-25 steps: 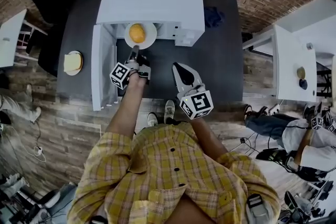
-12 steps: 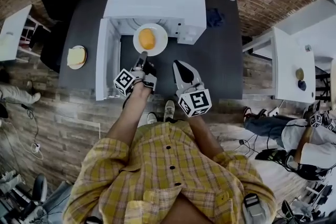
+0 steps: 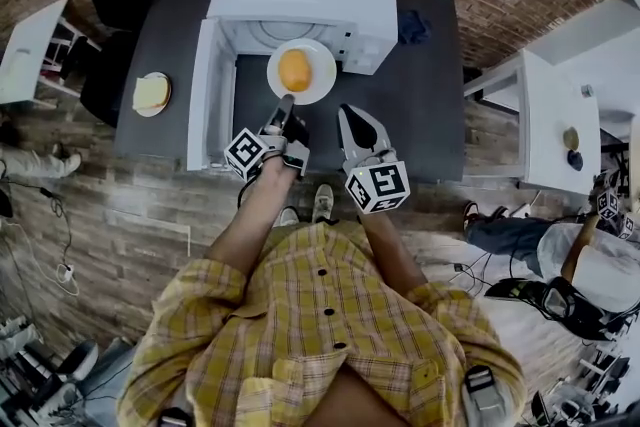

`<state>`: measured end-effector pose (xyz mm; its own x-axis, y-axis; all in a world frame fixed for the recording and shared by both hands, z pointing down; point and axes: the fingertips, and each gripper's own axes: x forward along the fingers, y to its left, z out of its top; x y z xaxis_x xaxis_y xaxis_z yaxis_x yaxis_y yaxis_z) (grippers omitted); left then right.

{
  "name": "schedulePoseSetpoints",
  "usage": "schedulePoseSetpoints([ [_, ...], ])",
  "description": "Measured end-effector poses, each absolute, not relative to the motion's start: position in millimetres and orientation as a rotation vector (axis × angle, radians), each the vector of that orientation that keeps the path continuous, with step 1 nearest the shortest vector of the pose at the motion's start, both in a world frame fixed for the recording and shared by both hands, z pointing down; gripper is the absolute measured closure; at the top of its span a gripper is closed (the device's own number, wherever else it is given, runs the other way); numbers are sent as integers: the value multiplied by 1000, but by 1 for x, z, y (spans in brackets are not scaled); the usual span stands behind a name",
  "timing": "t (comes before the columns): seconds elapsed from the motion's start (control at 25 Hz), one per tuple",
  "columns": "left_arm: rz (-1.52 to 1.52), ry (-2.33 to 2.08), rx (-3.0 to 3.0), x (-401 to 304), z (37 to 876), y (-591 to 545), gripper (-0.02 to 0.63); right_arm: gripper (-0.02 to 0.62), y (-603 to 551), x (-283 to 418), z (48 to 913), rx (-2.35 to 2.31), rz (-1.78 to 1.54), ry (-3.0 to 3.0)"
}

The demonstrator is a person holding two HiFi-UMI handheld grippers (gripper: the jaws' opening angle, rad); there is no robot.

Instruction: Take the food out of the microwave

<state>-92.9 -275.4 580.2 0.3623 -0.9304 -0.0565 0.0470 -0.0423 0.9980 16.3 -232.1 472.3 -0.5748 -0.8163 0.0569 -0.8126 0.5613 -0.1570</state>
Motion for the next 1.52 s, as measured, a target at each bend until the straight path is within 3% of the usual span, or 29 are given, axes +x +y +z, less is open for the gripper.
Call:
schedulePoseSetpoints([
  [1.52, -1030, -847, 1423, -110, 516, -207, 598, 595, -203, 30, 486, -1493, -232, 2793],
])
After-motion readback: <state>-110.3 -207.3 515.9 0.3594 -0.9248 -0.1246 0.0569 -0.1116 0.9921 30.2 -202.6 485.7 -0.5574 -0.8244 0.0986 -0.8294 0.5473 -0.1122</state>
